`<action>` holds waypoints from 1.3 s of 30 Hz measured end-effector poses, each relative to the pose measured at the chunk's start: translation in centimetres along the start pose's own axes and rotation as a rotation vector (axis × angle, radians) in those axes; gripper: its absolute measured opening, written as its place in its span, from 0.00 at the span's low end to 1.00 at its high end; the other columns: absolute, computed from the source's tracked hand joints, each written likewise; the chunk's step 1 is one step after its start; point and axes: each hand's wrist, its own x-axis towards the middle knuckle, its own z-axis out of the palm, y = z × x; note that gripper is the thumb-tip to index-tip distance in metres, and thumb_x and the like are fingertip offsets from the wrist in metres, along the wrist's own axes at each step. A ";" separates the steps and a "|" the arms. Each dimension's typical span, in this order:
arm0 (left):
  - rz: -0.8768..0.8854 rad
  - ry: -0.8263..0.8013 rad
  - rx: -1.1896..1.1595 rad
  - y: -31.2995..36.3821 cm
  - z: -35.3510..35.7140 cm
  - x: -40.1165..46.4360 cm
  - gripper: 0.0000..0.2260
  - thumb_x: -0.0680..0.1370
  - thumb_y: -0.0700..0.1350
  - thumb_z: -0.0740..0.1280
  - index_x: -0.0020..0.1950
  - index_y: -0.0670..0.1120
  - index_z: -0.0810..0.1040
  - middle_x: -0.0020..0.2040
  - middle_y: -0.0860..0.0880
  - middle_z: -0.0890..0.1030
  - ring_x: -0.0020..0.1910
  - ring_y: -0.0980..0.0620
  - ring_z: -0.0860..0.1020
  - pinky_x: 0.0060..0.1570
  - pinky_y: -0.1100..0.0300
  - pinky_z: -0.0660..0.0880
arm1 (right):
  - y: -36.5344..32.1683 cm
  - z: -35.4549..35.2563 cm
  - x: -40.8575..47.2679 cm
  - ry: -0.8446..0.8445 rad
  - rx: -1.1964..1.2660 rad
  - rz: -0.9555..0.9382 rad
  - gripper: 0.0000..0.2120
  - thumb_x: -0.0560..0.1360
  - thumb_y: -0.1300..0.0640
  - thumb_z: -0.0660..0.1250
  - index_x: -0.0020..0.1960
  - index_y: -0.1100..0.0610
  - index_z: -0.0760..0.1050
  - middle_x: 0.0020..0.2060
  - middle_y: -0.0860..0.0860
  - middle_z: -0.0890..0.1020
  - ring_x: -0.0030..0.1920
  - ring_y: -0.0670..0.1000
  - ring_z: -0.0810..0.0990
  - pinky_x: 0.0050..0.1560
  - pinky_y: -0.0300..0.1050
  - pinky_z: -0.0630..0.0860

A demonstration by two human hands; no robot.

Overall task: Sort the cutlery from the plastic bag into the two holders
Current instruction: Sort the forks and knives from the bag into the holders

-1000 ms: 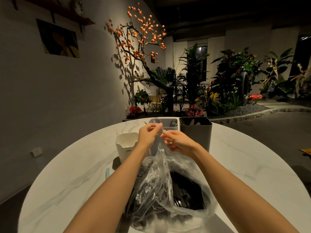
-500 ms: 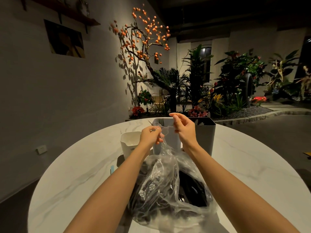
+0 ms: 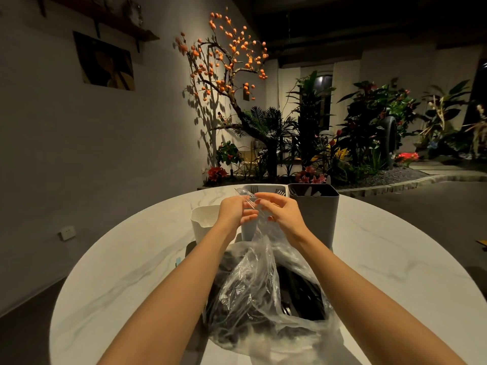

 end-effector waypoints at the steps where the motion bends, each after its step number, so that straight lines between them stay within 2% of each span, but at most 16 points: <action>1: -0.009 -0.004 -0.024 0.1 0.0 0.0 0.13 0.82 0.40 0.54 0.57 0.38 0.77 0.41 0.43 0.80 0.36 0.48 0.80 0.33 0.62 0.80 | 0.1 0.0 -0.1 -0.007 -0.005 0.014 0.10 0.78 0.63 0.65 0.56 0.57 0.81 0.44 0.50 0.84 0.40 0.38 0.81 0.36 0.32 0.76; 4: -0.023 -0.007 -0.059 0.3 -0.3 -0.2 0.16 0.84 0.49 0.53 0.50 0.42 0.76 0.41 0.43 0.80 0.37 0.47 0.81 0.35 0.59 0.80 | 0.3 -0.1 -0.1 -0.030 -0.032 0.033 0.11 0.77 0.65 0.64 0.57 0.58 0.81 0.47 0.50 0.84 0.43 0.40 0.81 0.37 0.30 0.75; 6: 0.001 0.008 -0.018 0.2 -0.5 -0.1 0.15 0.83 0.52 0.55 0.50 0.43 0.74 0.41 0.44 0.80 0.37 0.47 0.81 0.32 0.61 0.80 | 0.3 0.0 0.0 -0.052 -0.054 0.033 0.12 0.77 0.67 0.64 0.57 0.60 0.81 0.49 0.52 0.84 0.45 0.42 0.81 0.37 0.30 0.75; 10: 0.029 0.015 0.029 -0.3 -1.3 0.4 0.13 0.83 0.49 0.58 0.54 0.41 0.76 0.42 0.42 0.81 0.35 0.49 0.82 0.31 0.64 0.79 | 0.6 0.4 0.2 -0.082 -0.093 0.027 0.11 0.76 0.68 0.64 0.54 0.60 0.81 0.48 0.53 0.84 0.45 0.42 0.81 0.37 0.29 0.73; 15: 0.028 0.076 0.014 -0.7 -2.5 0.9 0.11 0.83 0.46 0.57 0.53 0.40 0.75 0.43 0.41 0.81 0.36 0.49 0.81 0.30 0.64 0.78 | 1.2 1.1 0.4 -0.038 -0.127 0.039 0.08 0.77 0.67 0.62 0.47 0.59 0.80 0.44 0.53 0.82 0.41 0.44 0.78 0.34 0.30 0.72; 19: 0.075 0.184 0.029 -0.5 -3.8 1.3 0.12 0.83 0.45 0.58 0.55 0.38 0.75 0.43 0.42 0.80 0.33 0.51 0.79 0.28 0.66 0.77 | 2.1 1.6 1.0 0.046 -0.210 0.073 0.10 0.78 0.65 0.61 0.44 0.53 0.77 0.47 0.53 0.81 0.45 0.47 0.77 0.36 0.34 0.70; 21: 0.121 0.262 0.050 -0.2 -4.6 1.8 0.11 0.83 0.45 0.58 0.56 0.38 0.75 0.45 0.42 0.80 0.34 0.51 0.80 0.28 0.66 0.77 | 2.5 1.8 1.4 0.101 -0.191 0.108 0.11 0.78 0.66 0.60 0.44 0.54 0.78 0.46 0.54 0.81 0.43 0.48 0.77 0.34 0.35 0.71; 24: 0.171 0.400 0.094 0.1 -6.0 2.7 0.11 0.83 0.45 0.59 0.61 0.42 0.74 0.50 0.44 0.80 0.37 0.52 0.80 0.34 0.64 0.79 | 2.9 2.5 1.8 0.128 -0.156 0.133 0.12 0.78 0.70 0.57 0.46 0.61 0.78 0.42 0.56 0.81 0.36 0.46 0.76 0.29 0.31 0.71; 27: 0.229 0.460 0.251 -0.3 -7.1 3.3 0.11 0.83 0.46 0.59 0.61 0.44 0.75 0.55 0.44 0.79 0.45 0.51 0.79 0.44 0.60 0.78 | 3.5 3.3 2.0 0.120 -0.155 0.133 0.13 0.78 0.71 0.54 0.47 0.65 0.78 0.39 0.57 0.80 0.33 0.45 0.76 0.29 0.30 0.72; 30: 0.263 0.415 0.625 -1.2 -8.0 3.9 0.10 0.82 0.47 0.60 0.56 0.45 0.79 0.55 0.46 0.80 0.51 0.47 0.76 0.56 0.54 0.70 | 4.3 3.8 2.2 0.103 -0.150 0.153 0.14 0.78 0.72 0.54 0.48 0.66 0.78 0.35 0.55 0.80 0.33 0.45 0.77 0.30 0.32 0.74; 33: 0.214 0.367 0.941 -2.0 -8.8 4.5 0.10 0.82 0.47 0.60 0.54 0.48 0.80 0.53 0.48 0.81 0.54 0.47 0.74 0.52 0.55 0.58 | 5.1 4.1 2.5 0.079 -0.145 0.181 0.14 0.77 0.72 0.54 0.45 0.64 0.78 0.33 0.54 0.80 0.33 0.47 0.77 0.32 0.33 0.75; 36: 0.163 0.294 1.052 -2.6 -9.1 5.1 0.10 0.81 0.48 0.63 0.60 0.49 0.79 0.59 0.48 0.80 0.60 0.47 0.73 0.53 0.54 0.58 | 5.5 4.2 2.5 0.069 -0.153 0.220 0.14 0.77 0.72 0.54 0.45 0.64 0.78 0.32 0.54 0.80 0.30 0.46 0.76 0.28 0.31 0.72; 39: 0.217 0.284 1.077 -2.6 -9.0 5.2 0.13 0.80 0.49 0.65 0.63 0.50 0.78 0.62 0.48 0.78 0.64 0.47 0.69 0.56 0.53 0.60 | 5.6 4.3 2.5 0.054 -0.155 0.233 0.15 0.77 0.72 0.53 0.46 0.64 0.78 0.32 0.54 0.80 0.30 0.46 0.75 0.27 0.30 0.71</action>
